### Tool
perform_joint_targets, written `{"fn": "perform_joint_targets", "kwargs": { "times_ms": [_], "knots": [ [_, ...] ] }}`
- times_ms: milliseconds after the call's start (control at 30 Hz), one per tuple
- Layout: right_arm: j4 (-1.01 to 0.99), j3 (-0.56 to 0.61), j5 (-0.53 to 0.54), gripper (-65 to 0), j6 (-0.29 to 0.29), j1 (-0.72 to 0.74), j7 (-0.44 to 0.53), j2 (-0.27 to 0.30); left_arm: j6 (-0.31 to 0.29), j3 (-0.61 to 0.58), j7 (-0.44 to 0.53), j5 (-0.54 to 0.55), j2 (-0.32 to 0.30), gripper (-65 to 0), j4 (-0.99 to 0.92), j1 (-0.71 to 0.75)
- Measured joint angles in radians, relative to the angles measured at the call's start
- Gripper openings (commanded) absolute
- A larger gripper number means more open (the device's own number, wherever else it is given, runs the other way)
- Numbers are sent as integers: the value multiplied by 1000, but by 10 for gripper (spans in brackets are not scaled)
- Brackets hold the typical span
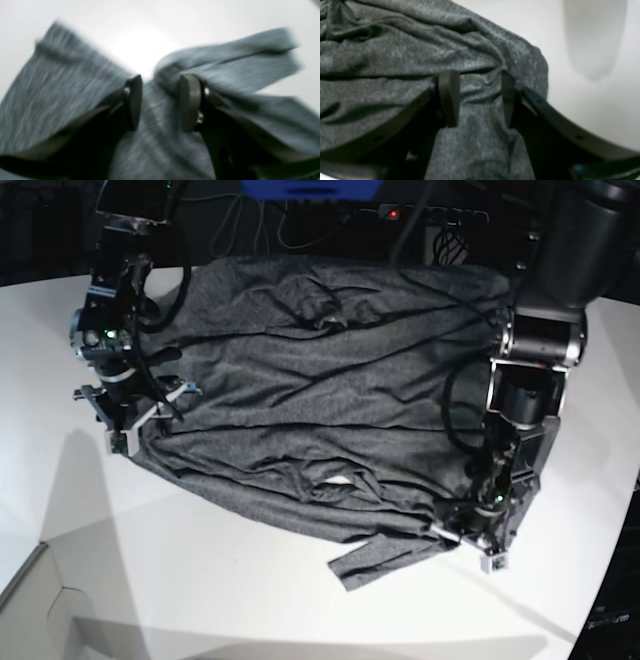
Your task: Layout the t-shirt on the table in an organized manner, then fold the t-shirt properly
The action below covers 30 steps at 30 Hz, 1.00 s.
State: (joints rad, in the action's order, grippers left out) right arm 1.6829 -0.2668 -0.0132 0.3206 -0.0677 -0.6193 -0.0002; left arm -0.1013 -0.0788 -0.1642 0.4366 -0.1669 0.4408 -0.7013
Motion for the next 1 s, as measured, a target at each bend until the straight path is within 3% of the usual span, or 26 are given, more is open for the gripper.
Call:
{"fn": "perform_joint_targets", "kwargs": {
  "times_ms": [100,267,400,1000],
  "knots": [
    [0,-1,-2,-376,0,-6,3,4,1,0,11,0,6,-403,48,-14],
    [19,0,-2,-375,0,-30,2,13,-1,-5,10,-5,30,-403,-53,-58],
    [19,0,-2,-375,0,-27,2,14,1,-6,74,-5,40,-403,-122,-61],
    [17,0,-2,-373,0,-27,2,14,2,-2,91,-4,31,-403,-127,-61]
  ]
}}
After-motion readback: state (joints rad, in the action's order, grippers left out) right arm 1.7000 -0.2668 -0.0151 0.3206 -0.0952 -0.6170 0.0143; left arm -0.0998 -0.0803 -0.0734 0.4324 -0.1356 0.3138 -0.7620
